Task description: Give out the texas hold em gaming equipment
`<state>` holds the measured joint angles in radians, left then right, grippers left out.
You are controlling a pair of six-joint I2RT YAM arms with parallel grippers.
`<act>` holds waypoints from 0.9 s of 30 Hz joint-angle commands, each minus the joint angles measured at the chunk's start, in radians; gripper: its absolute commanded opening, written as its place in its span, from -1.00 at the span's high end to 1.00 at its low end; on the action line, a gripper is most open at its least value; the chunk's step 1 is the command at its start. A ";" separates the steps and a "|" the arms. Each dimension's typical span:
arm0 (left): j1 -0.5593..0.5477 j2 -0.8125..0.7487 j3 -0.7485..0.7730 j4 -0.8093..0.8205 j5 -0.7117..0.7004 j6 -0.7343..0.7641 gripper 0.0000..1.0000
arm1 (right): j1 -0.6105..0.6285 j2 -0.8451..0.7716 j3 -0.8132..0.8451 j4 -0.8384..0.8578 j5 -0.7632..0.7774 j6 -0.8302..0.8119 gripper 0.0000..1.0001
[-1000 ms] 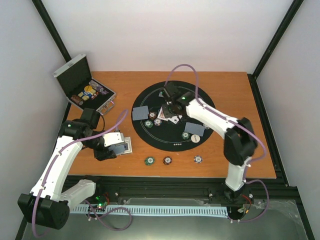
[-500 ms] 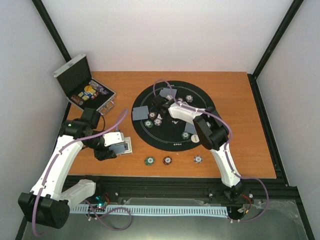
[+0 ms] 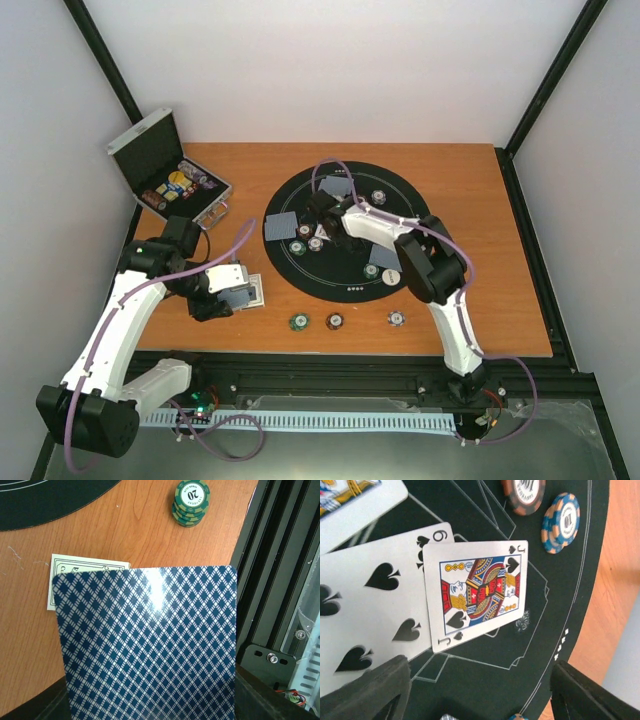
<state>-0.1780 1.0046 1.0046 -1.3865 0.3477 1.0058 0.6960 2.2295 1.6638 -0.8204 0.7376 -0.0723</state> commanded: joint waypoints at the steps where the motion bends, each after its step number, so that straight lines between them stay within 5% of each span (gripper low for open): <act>1: 0.000 -0.015 0.014 -0.006 0.006 -0.009 0.98 | -0.006 -0.175 -0.007 -0.020 -0.108 0.091 -0.62; 9: 0.000 -0.018 0.023 -0.020 -0.002 -0.009 0.99 | -0.006 -0.373 0.004 -0.053 -0.133 0.295 -0.85; 11: 0.000 -0.022 0.024 -0.019 0.000 -0.010 0.99 | -0.006 -0.445 -0.042 -0.013 -0.252 0.350 -0.99; 20: 0.000 -0.019 0.033 -0.026 0.015 -0.016 0.98 | 0.012 -0.715 -0.458 0.371 -0.962 0.716 -1.00; 27: 0.000 -0.024 0.023 -0.023 0.019 -0.015 0.99 | 0.189 -0.742 -0.596 0.597 -1.121 0.875 -1.00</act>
<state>-0.1780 0.9943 1.0050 -1.3914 0.3443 1.0016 0.7959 1.5085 1.1049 -0.4358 -0.2066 0.6514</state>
